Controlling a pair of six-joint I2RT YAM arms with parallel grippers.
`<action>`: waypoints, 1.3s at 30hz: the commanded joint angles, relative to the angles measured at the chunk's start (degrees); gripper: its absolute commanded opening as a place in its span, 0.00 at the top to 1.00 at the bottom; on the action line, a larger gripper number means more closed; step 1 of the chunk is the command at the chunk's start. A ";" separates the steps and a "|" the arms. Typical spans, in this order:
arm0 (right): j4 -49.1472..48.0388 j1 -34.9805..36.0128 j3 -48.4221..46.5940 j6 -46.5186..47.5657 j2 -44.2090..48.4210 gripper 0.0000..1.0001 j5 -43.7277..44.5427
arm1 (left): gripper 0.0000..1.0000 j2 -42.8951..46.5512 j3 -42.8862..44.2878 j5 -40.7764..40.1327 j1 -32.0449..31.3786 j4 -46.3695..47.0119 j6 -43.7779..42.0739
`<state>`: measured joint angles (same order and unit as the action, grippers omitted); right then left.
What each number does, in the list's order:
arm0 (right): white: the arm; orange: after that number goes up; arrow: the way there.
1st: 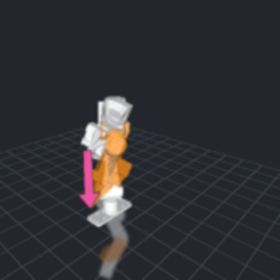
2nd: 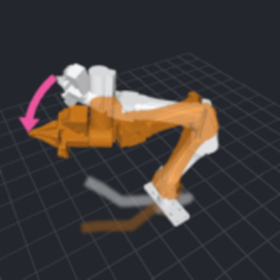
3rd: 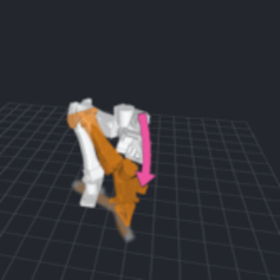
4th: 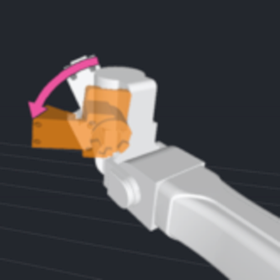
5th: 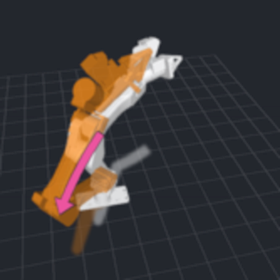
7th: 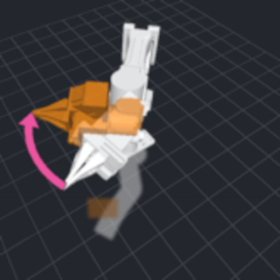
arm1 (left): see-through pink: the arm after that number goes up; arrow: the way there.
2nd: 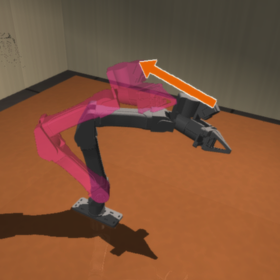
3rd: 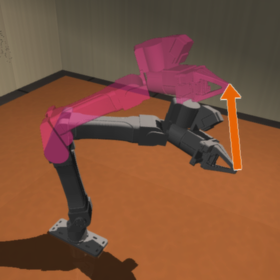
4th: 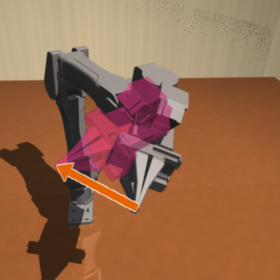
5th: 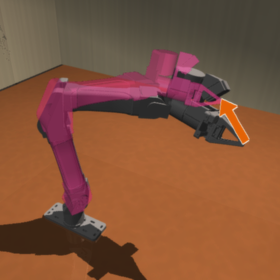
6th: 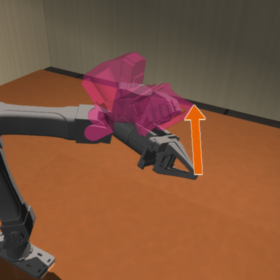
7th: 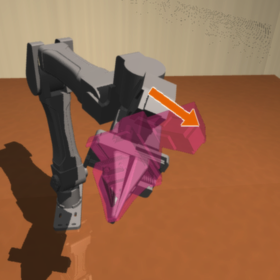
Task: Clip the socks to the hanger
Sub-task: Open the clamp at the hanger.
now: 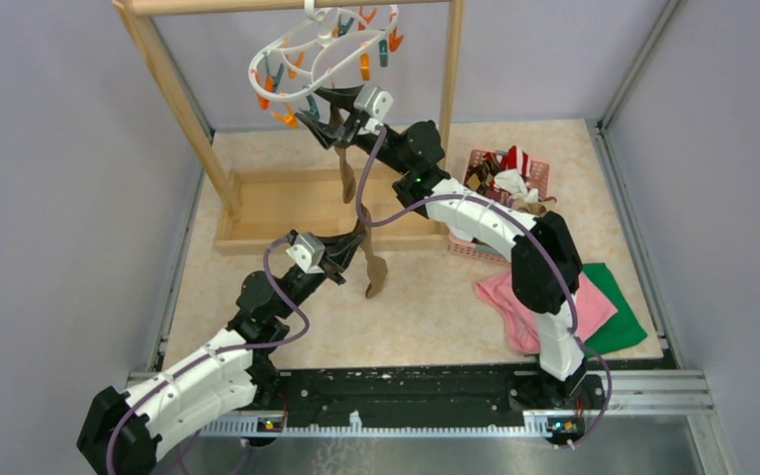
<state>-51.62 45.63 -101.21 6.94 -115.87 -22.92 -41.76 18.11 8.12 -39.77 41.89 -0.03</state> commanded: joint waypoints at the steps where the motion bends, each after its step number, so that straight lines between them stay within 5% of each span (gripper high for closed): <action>1: -2.29 0.69 -0.38 0.87 3.37 0.47 0.77 | 1.00 0.89 0.00 1.03 0.22 1.81 -0.06; 19: -2.18 0.96 -0.99 1.93 3.17 0.59 0.49 | 1.00 1.16 0.00 1.01 0.20 1.58 -0.06; 24: -1.85 0.94 -0.92 2.22 3.59 0.68 -0.01 | 1.00 1.40 0.00 1.02 0.22 1.53 -0.06; 28: -1.90 0.90 -0.51 1.98 4.05 0.86 -0.21 | 1.00 1.50 0.08 0.90 0.21 1.46 -0.06; 39: -1.24 -0.41 -1.08 -6.11 4.86 0.88 -3.84 | 1.00 2.73 3.03 2.12 5.04 0.88 8.46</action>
<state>-52.51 45.45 -101.19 6.04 -114.61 -22.31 -40.27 18.15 8.38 -38.06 41.47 3.55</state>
